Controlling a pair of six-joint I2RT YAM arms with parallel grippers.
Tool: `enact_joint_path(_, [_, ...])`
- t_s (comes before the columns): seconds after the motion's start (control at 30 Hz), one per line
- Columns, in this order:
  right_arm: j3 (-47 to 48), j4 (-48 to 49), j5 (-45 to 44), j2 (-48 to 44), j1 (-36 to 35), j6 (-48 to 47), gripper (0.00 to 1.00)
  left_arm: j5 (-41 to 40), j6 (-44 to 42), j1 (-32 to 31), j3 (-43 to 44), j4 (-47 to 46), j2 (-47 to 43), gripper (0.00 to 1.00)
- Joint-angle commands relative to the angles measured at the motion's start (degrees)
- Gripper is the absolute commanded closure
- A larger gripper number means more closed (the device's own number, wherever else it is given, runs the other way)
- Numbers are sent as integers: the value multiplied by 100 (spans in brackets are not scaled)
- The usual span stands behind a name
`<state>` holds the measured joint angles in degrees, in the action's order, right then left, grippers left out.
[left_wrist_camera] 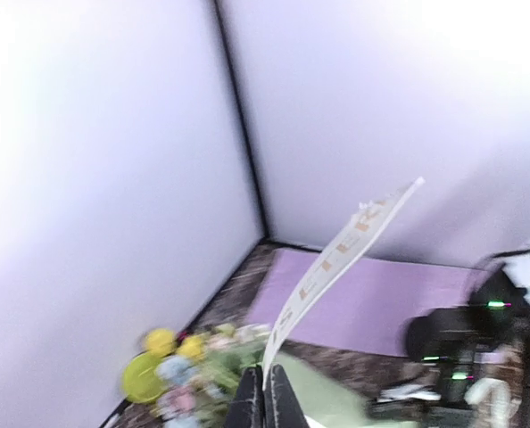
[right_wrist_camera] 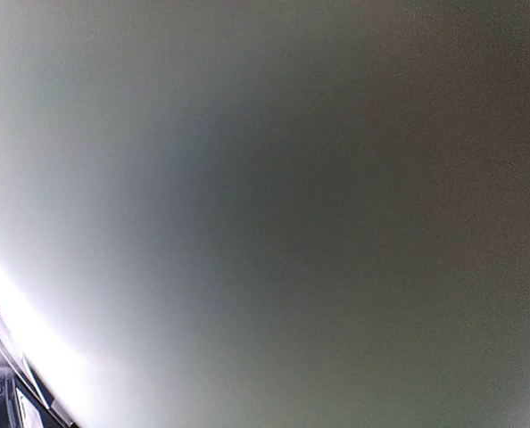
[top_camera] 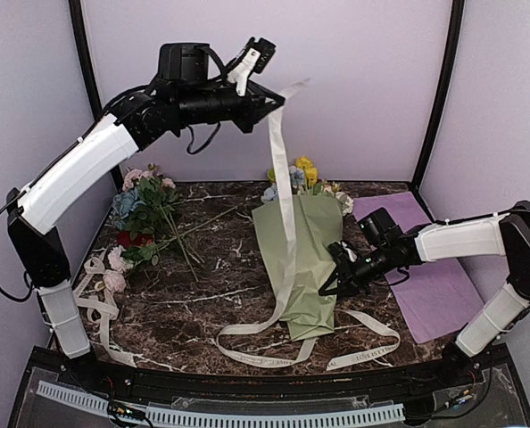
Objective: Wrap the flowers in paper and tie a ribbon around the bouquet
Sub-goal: Place the tied bouquet with the ribbon.
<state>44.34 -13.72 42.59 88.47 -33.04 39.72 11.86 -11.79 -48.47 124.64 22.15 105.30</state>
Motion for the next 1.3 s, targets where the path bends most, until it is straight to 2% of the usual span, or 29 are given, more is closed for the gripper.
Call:
enact_joint_path(0.0, [146, 112, 13, -173, 9, -61, 100, -2027, 158, 1099, -140, -48, 156, 100])
enact_joint_path(0.1, [122, 97, -5, -214, 9, -55, 100, -3281, -234, 1286, 114, -435, 389, 100])
enact_joint_path(0.2, [125, 107, -13, -247, 12, -20, 100, -3981, -621, 1453, 332, -1113, 465, 100])
enact_joint_path(0.27, [128, 114, 3, -266, 12, -1, 100, -3971, -787, 1469, 589, -1362, 560, 100])
enact_joint_path(0.43, [87, 128, -5, -312, 0, 42, 100, -3781, -980, 1476, 1857, -779, 1253, 100])
enact_joint_path(0.53, [30, 197, -4, -345, -16, 104, 100, -3688, -766, 1489, 1817, -409, 1279, 100])
enact_joint_path(0.6, [-24, 298, 17, -371, -48, 186, 100, -3298, -397, 1483, 1691, 50, 1188, 100])
enact_joint_path(0.7, [-130, 463, 39, -383, -126, 307, 100, -2098, 47, 1264, 543, 275, 630, 100])
enact_joint_path(0.83, [-316, 853, 57, -320, -324, 592, 100, -1402, -82, 161, -2233, -1009, -690, 100])
enact_joint_path(0.9, [-431, 1115, 65, -269, -448, 771, 100, -840, 254, -308, -3012, -1326, -1071, 100])
enact_joint_path(1.03, [-667, 1649, 40, -156, -688, 1109, 100, 126, 1359, -526, -3863, -1507, -1112, 100])
enact_joint_path(1.27, [-1116, 2472, -35, 134, -858, 1609, 100, 337, 2109, -620, -5028, -2167, -582, 100])
